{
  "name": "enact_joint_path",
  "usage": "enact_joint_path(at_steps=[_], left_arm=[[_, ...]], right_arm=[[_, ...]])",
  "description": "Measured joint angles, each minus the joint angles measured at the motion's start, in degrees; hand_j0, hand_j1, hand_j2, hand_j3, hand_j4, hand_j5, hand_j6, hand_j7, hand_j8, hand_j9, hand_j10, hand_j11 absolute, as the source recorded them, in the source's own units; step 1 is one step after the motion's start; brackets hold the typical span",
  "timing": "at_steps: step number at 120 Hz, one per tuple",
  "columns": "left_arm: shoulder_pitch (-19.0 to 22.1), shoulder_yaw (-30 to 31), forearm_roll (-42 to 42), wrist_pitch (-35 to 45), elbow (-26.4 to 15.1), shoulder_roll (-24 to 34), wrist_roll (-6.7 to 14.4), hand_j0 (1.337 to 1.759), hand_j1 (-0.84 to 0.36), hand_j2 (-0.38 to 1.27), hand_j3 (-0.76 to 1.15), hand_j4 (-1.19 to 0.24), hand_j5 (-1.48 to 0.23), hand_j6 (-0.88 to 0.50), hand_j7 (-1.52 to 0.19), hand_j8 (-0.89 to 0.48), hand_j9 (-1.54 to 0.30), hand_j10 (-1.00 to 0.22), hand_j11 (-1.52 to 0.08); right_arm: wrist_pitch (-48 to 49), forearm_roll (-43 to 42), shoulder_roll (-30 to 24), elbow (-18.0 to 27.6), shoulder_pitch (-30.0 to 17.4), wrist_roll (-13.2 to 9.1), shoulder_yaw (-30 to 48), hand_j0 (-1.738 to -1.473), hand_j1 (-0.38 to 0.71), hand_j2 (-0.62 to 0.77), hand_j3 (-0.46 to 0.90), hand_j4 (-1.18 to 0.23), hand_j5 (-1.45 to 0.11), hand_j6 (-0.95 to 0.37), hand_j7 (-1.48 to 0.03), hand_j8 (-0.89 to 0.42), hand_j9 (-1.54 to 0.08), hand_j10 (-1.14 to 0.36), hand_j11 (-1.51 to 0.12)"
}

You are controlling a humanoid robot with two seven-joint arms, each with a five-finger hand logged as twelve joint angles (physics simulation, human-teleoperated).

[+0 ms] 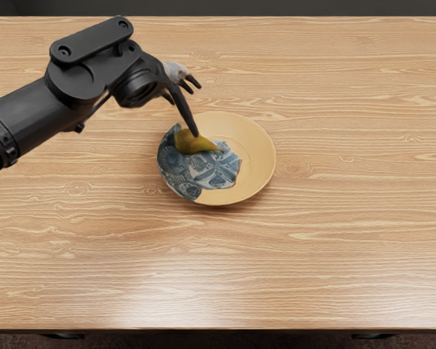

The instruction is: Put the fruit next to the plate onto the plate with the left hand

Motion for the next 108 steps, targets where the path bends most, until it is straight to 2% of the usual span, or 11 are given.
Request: enact_joint_path(at_steps=[11, 25, 37, 47, 61, 73, 108], left_arm=[[0.0, -2.5, -1.6, -3.5, -0.1, 1.5, 0.0, 1.658, 0.21, 0.08, 0.0, -0.13, -0.18, -0.11, -0.17, -0.11, -0.17, -0.14, -0.17], [0.5, -4.4, -8.1, -8.6, 0.0, 7.7, 0.0, 1.658, 0.25, 0.05, 0.0, -0.09, -0.12, -0.08, -0.12, -0.08, -0.12, -0.1, -0.12], [1.0, -7.1, -13.0, -14.8, 0.0, 9.7, 0.0, 1.658, 0.27, 0.03, 0.0, -0.07, -0.1, -0.07, -0.1, -0.07, -0.1, -0.07, -0.1], [1.5, -8.1, -15.5, -18.7, 0.0, 10.2, 0.0, 1.658, 0.28, 0.03, 0.0, -0.06, -0.08, -0.06, -0.08, -0.06, -0.08, -0.06, -0.08], [2.7, -8.7, -19.5, -22.7, 0.0, 14.9, 0.0, 1.658, 0.29, 0.02, 0.0, -0.05, -0.07, -0.05, -0.06, -0.05, -0.06, -0.05, -0.06], [5.5, -9.7, -22.0, -24.0, 0.0, 18.3, 0.0, 1.658, 0.3, 0.01, 0.0, -0.04, -0.06, -0.04, -0.06, -0.04, -0.06, -0.04, -0.06], [16.0, -17.8, -25.5, -24.8, 0.1, 28.3, 0.0, 1.658, 0.32, 0.01, 0.0, -0.02, -0.03, -0.02, -0.03, -0.02, -0.03, -0.02, -0.03]], right_arm=[[0.0, 0.0, 0.0, 0.0, 0.0, 0.0, 0.0, -1.658, -0.35, 0.0, 0.0, 0.0, 0.0, 0.0, 0.0, 0.0, 0.0, 0.0, 0.0], [0.0, 0.0, 0.0, 0.0, 0.0, 0.0, 0.0, -1.658, -0.35, 0.0, 0.0, 0.0, 0.0, 0.0, 0.0, 0.0, 0.0, 0.0, 0.0], [0.0, 0.0, 0.0, 0.0, 0.0, 0.0, 0.0, -1.658, -0.35, 0.0, 0.0, 0.0, 0.0, 0.0, 0.0, 0.0, 0.0, 0.0, 0.0], [0.0, 0.0, 0.0, 0.0, 0.0, 0.0, 0.0, -1.658, -0.35, 0.0, 0.0, 0.0, 0.0, 0.0, 0.0, 0.0, 0.0, 0.0, 0.0], [0.0, 0.0, 0.0, 0.0, 0.0, 0.0, 0.0, -1.658, -0.35, 0.0, 0.0, 0.0, 0.0, 0.0, 0.0, 0.0, 0.0, 0.0, 0.0], [0.0, 0.0, 0.0, 0.0, 0.0, 0.0, 0.0, -1.658, -0.35, 0.0, 0.0, 0.0, 0.0, 0.0, 0.0, 0.0, 0.0, 0.0, 0.0], [0.0, 0.0, 0.0, 0.0, 0.0, 0.0, 0.0, -1.658, -0.35, 0.0, 0.0, 0.0, 0.0, 0.0, 0.0, 0.0, 0.0, 0.0, 0.0]])
